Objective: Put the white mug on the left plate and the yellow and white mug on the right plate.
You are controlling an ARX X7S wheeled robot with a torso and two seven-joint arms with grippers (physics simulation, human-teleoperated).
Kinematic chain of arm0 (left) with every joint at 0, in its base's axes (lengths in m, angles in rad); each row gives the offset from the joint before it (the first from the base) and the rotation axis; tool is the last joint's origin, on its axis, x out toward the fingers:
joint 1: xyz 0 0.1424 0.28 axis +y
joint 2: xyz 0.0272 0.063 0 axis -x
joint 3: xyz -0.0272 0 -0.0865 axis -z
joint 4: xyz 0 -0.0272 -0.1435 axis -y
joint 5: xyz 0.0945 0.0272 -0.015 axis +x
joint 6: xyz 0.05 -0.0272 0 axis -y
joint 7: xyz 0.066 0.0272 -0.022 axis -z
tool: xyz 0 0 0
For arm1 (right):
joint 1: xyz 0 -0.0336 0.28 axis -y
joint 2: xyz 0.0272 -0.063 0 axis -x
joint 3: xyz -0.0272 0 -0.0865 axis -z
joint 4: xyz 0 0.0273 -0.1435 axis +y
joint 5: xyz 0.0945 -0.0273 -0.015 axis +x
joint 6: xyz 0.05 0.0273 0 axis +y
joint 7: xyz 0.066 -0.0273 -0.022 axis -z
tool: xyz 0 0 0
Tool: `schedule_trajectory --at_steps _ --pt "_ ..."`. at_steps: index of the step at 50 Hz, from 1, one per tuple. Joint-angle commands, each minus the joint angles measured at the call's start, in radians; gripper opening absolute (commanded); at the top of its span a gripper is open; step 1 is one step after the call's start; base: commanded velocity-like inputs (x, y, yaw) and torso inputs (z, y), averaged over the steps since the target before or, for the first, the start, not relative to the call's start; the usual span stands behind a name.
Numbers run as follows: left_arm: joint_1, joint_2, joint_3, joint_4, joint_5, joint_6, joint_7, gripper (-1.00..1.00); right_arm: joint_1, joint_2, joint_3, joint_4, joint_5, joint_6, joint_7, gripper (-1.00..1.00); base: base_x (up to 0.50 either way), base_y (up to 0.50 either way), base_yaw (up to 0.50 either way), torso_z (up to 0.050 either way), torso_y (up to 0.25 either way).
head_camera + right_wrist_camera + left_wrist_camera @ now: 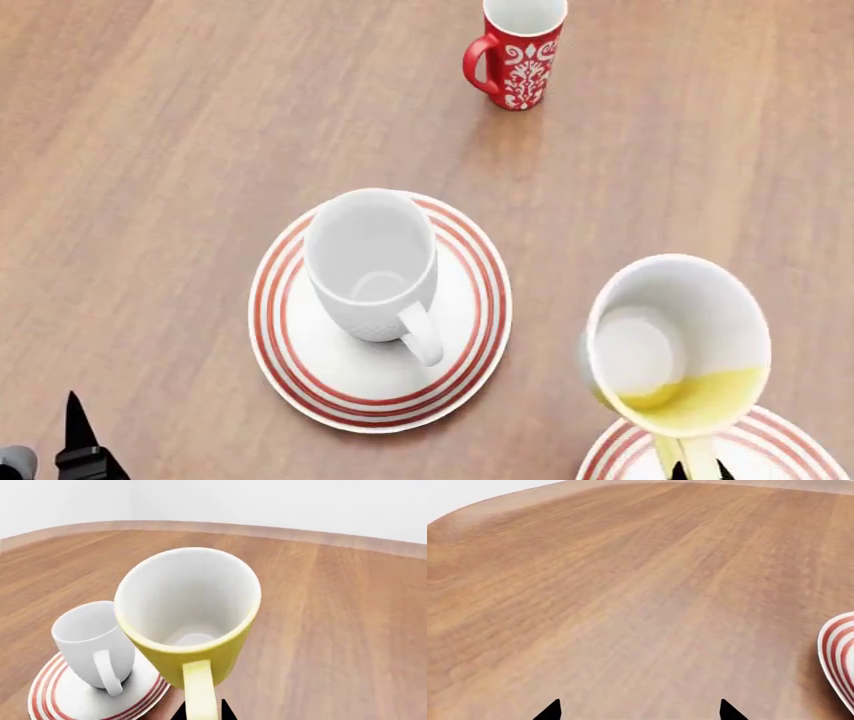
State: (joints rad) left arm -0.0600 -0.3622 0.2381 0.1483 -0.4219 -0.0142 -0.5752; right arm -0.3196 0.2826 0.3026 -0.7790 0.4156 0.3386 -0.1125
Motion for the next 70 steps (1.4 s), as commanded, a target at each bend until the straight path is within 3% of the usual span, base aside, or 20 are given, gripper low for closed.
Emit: schedule_trajectory --at_steps 1,18,41,70 --pt "-0.002 0.019 -0.032 -0.001 0.014 0.008 0.013 1.00 -0.124 -0.042 0.076 0.013 -0.029 -0.095 -0.069 -1.00 0.00 0.00 0.00 0.000 0.000" --pt "-0.015 0.021 -0.024 -0.025 0.019 0.011 0.017 1.00 -0.294 -0.097 0.144 0.075 -0.029 -0.240 -0.120 -1.00 0.00 0.00 0.00 0.000 0.001" --pt "-0.031 0.022 -0.014 -0.041 0.023 0.007 0.014 1.00 -0.406 -0.178 0.215 0.208 0.018 -0.419 -0.188 -1.00 0.00 0.00 0.00 0.000 0.000" --pt "-0.020 0.008 -0.021 -0.024 0.008 0.008 0.008 1.00 -0.287 -0.167 0.128 0.394 -0.008 -0.430 -0.192 -1.00 0.00 0.00 0.00 0.000 0.000"
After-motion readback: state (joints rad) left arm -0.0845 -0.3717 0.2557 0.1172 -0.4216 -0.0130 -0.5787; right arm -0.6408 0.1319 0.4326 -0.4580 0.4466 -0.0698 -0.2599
